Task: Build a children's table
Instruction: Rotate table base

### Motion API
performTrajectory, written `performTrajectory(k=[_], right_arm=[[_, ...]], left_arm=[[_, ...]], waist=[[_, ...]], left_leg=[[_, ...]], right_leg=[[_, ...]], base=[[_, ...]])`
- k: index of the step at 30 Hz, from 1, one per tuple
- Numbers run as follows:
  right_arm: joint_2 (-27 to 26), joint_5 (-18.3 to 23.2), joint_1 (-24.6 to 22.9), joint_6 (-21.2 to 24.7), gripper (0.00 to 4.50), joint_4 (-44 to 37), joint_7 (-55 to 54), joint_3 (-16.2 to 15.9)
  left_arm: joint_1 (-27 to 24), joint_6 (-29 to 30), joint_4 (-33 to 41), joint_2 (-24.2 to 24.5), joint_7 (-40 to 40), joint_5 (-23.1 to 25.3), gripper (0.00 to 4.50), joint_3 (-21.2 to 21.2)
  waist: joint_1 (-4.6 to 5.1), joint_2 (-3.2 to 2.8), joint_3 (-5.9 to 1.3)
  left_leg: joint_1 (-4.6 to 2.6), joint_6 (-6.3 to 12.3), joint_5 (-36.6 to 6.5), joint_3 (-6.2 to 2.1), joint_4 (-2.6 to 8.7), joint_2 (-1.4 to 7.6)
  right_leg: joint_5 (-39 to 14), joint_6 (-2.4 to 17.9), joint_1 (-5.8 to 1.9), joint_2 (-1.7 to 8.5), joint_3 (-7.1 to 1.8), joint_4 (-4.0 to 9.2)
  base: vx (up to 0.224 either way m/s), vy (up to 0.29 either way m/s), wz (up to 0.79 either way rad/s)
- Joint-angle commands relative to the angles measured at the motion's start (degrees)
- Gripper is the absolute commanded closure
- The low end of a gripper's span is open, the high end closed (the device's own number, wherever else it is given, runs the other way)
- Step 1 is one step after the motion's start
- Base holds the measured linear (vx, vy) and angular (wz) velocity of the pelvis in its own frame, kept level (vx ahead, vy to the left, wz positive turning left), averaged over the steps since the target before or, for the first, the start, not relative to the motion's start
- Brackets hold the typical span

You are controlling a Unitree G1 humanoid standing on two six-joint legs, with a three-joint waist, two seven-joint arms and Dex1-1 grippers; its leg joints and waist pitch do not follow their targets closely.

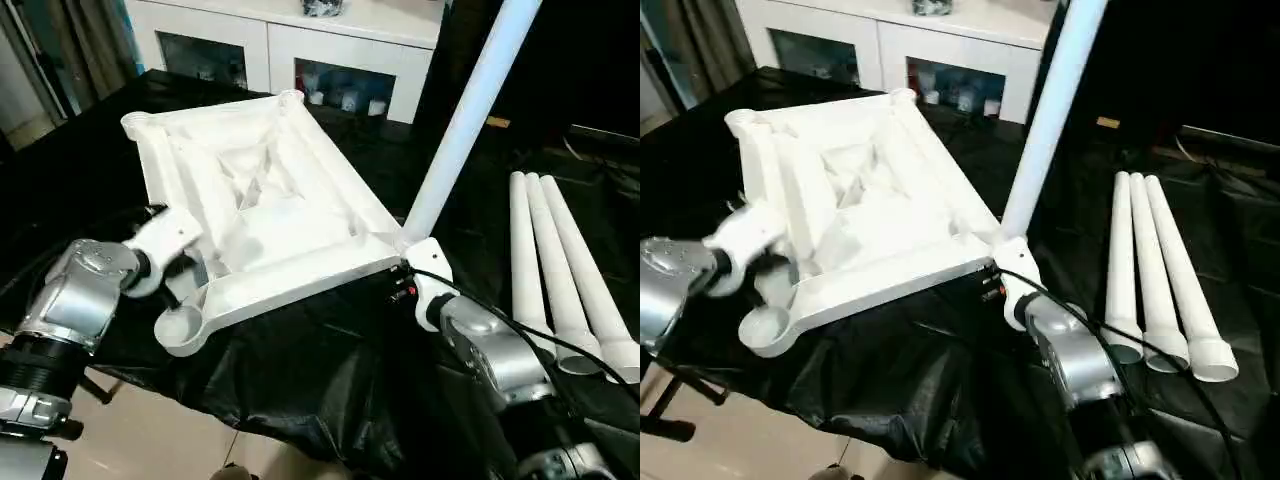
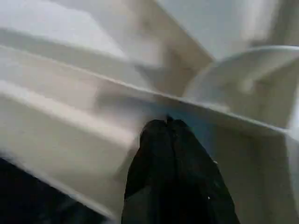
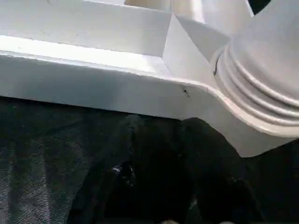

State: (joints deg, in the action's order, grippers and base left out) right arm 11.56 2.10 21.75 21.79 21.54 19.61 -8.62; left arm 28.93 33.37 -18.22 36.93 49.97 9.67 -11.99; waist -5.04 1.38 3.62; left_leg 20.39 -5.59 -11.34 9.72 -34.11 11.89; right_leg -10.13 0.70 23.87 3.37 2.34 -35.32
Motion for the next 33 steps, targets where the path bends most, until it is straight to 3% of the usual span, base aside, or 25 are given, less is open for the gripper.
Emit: performTrajectory(k=[1,4,8,10,11,14,15,18,19,20,22,26,30,31,32,33], right_arm=[[-0.4,0.1,2.2,-1.2,3.40,2.8,-0.9,1.9],[-0.6,0.0,3.3,-2.3,3.63,4.5,-0.6,1.9],[-0.6,-0.5,4.8,-3.3,3.87,6.7,-0.4,1.7],[-0.4,-0.7,5.5,-3.6,4.14,7.7,-0.5,1.7],[-0.4,-0.7,5.8,-3.8,4.22,8.3,-0.4,1.8],[-0.3,-0.6,6.1,-3.8,4.47,8.4,-0.3,2.0],[-0.4,-0.5,6.1,-3.6,4.47,8.3,-0.2,2.2],[-0.4,-0.5,5.9,-3.3,4.47,8.0,-0.3,2.4],[-0.3,-0.4,5.7,-2.9,4.47,7.3,-0.6,2.7],[0.1,-0.3,5.4,-2.1,4.47,5.9,-1.1,3.1],[0.7,-0.4,4.9,-0.7,4.47,3.7,-2.0,3.9],[1.4,0.5,3.8,1.5,4.32,-0.7,-2.4,5.4],[2.4,3.3,0.8,7.6,4.05,-12.6,-4.2,10.2],[2.6,3.5,0.3,9.4,3.91,-15.2,-5.2,11.4],[2.5,3.9,-0.1,11.0,3.91,-17.1,-5.7,12.2],[2.2,4.6,-1.4,16.5,3.82,-23.4,-7.6,14.9]], left_arm=[[-1.3,1.6,2.1,-1.0,4.8,-3.0,4.50,-2.3],[-1.4,1.4,3.8,-2.2,7.2,-5.4,4.50,-3.0],[-0.2,2.6,6.2,-5.5,9.9,-9.3,4.50,-3.8],[1.1,3.6,7.2,-8.6,11.2,-10.7,4.50,-4.7],[1.9,4.1,7.0,-10.1,11.4,-11.1,4.50,-5.0],[3.0,4.7,6.5,-13.0,11.5,-11.7,4.50,-5.8],[3.7,4.5,5.8,-14.7,10.9,-11.7,4.50,-6.4],[4.6,4.1,4.4,-17.4,9.9,-11.7,4.50,-7.2],[5.3,3.0,2.8,-19.3,8.3,-11.3,4.50,-7.4],[6.1,1.4,0.7,-20.9,5.8,-10.6,4.50,-7.1],[6.9,-0.6,-1.2,-22.2,3.2,-9.6,4.50,-6.7],[6.8,-1.3,0.2,-21.5,2.6,-9.8,4.50,-5.8],[4.6,-1.6,7.0,-19.6,2.3,-11.8,4.50,-1.9],[3.9,-1.6,8.6,-19.2,2.0,-12.2,4.09,-0.9],[3.4,-2.1,9.4,-19.0,1.8,-12.6,4.09,-0.2],[1.7,-3.7,12.0,-18.7,0.6,-13.6,4.09,2.4]], waist=[[-0.03,-1.26,-3.96],[-0.14,-1.52,-3.91],[-0.38,-1.40,-4.01],[-0.51,-1.32,-4.21],[-0.50,-1.60,-4.30],[-0.40,-1.26,-4.33],[-0.43,-1.82,-4.33],[0.07,-1.32,-4.27],[0.05,-2.00,-4.31],[0.41,-2.01,-4.24],[0.33,-1.59,-4.27],[0.26,-2.16,-4.36],[0.06,-2.67,-4.40],[0.13,-2.70,-4.33],[0.08,-2.70,-4.39],[0.13,-3.09,-4.32]], left_leg=[[-0.36,-2.40,-9.7,0.01,4.27,0.52],[-0.65,-2.47,-10.8,0.07,4.29,0.65],[-0.66,-2.29,-9.9,0.21,4.21,0.65],[-0.40,-1.94,-8.0,0.18,4.08,0.52],[-0.33,-1.82,-7.2,0.16,4.00,0.45],[-0.10,-1.31,-6.2,0.24,3.87,0.39],[-0.09,-1.33,-6.2,0.15,3.82,0.38],[0.23,-0.55,-6.1,0.16,3.77,0.22],[0.19,-0.62,-6.2,0.03,3.72,0.27],[-0.02,-0.32,-6.9,0.29,3.57,0.19],[0.28,0.30,-6.2,0.21,3.52,-0.01],[0.24,0.69,-5.9,0.11,3.46,0.19],[0.02,0.77,-5.1,0.00,3.51,0.47],[0.03,0.75,-4.9,0.07,3.51,0.35],[0.02,0.69,-4.9,0.10,3.50,0.32],[-0.03,0.53,-5.2,0.07,3.50,0.29]], right_leg=[[-6.5,12.6,-3.37,3.72,-2.37,3.39],[-7.5,12.8,-3.18,3.63,-2.34,3.47],[-5.9,13.3,-3.27,3.62,-2.34,3.32],[-3.4,13.5,-3.63,3.56,-2.29,3.01],[-2.5,13.6,-3.74,3.56,-2.28,2.87],[-0.9,14.0,-4.09,3.55,-2.28,2.91],[-0.9,14.0,-4.03,3.59,-2.24,2.83],[-1.3,13.9,-4.46,3.51,-2.21,3.11],[-1.9,13.9,-4.40,3.59,-2.17,3.10],[-2.5,13.7,-4.14,3.29,-2.15,3.66],[-2.4,13.4,-4.63,3.18,-2.20,3.53],[-6.0,12.0,-4.34,3.37,-2.16,3.87],[-3.2,12.1,-4.29,3.12,-2.20,3.42],[-2.8,12.4,-4.14,2.94,-2.13,3.39],[-3.1,12.4,-4.15,3.03,-2.12,3.40],[-3.5,12.4,-4.04,2.97,-2.12,3.39]], base=[[0.000,0.000,0.00],[0.000,0.000,0.00],[0.000,0.000,0.00],[0.000,0.000,0.00],[0.000,0.000,0.00],[0.000,0.000,0.00],[0.000,0.000,0.00],[0.000,0.000,0.00],[0.000,0.000,0.00],[0.000,0.000,0.00],[0.000,0.000,0.00],[0.000,0.000,0.00],[0.000,0.000,0.00],[0.000,0.000,0.00],[0.000,0.000,0.00],[0.000,0.000,0.00]])
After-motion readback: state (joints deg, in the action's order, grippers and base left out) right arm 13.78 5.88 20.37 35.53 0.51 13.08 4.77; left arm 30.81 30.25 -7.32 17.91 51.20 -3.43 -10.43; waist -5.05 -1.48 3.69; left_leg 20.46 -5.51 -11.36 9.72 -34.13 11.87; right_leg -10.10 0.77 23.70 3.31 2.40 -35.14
